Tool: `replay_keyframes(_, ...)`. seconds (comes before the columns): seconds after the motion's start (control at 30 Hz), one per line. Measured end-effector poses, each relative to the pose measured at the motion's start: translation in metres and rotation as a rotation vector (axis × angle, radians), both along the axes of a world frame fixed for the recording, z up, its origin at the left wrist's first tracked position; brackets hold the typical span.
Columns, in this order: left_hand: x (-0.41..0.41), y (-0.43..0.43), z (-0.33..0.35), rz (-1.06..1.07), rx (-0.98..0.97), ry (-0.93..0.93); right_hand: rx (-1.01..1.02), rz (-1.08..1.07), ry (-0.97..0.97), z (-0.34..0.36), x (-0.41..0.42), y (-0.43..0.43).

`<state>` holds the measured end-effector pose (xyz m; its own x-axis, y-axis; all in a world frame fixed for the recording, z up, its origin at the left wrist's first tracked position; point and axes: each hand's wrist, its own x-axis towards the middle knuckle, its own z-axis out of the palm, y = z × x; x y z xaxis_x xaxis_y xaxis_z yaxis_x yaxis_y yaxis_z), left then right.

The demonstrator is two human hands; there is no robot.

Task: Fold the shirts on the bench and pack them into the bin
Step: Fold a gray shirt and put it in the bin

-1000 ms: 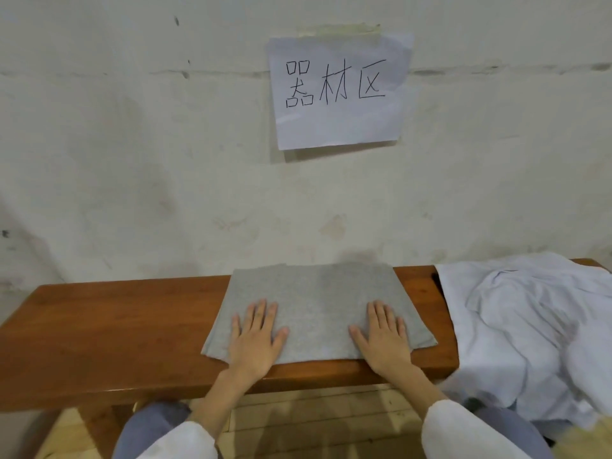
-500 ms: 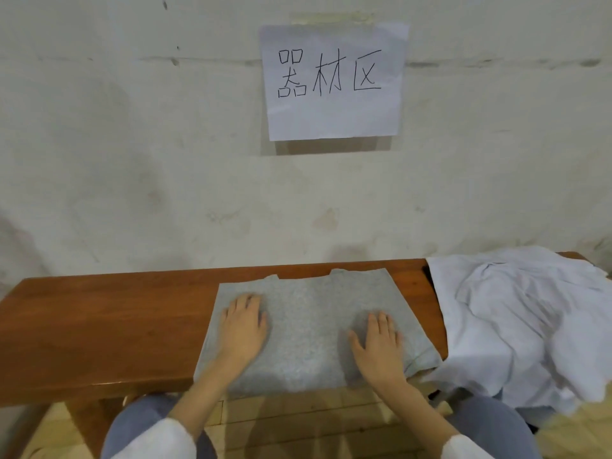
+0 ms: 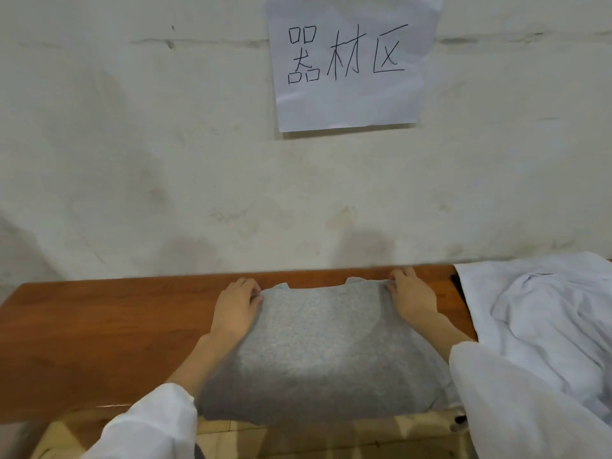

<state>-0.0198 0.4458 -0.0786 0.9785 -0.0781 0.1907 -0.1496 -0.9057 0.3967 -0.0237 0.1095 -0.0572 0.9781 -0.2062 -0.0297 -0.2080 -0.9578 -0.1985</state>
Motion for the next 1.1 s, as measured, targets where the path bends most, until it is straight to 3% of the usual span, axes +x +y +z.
replay_keyframes(0.1,-0.011,0.002,-0.001,0.048,-0.026,-0.085,0.035,-0.022,-0.134,-0.014,-0.008,-0.001)
replay_keyframes(0.3,-0.049,0.003,0.010,-0.028,-0.354,-0.209,0.465,-0.086,-0.434,-0.005,-0.051,0.001)
replay_keyframes(0.43,-0.038,0.006,0.029,-0.012,-0.331,-0.387,0.331,-0.090,-0.672,0.022,-0.050,0.003)
replay_keyframes(0.53,-0.012,0.003,0.026,0.062,-0.165,-0.361,0.389,-0.047,-0.533,0.027,-0.019,0.007)
replay_keyframes(0.63,0.003,-0.004,0.008,0.208,0.068,-0.131,0.334,-0.030,-0.159,0.018,0.002,0.018)
replay_keyframes(0.7,0.004,-0.011,-0.003,0.200,0.109,-0.012,0.294,-0.034,-0.020,0.007,-0.006,0.039)
replay_keyframes(0.8,-0.005,-0.028,-0.008,-0.139,0.051,-0.016,0.279,-0.020,0.047,0.001,-0.045,0.081)
replay_keyframes(0.87,-0.013,-0.037,-0.012,-0.284,0.154,0.061,0.280,-0.052,0.113,-0.006,-0.074,0.105)
replay_keyframes(1.0,-0.028,-0.048,-0.015,-0.184,0.277,0.168,0.052,0.003,0.059,-0.027,-0.091,0.112)
replay_keyframes(1.1,-0.062,-0.058,-0.004,-0.041,0.299,0.244,-0.019,0.243,0.083,-0.028,-0.074,0.092)
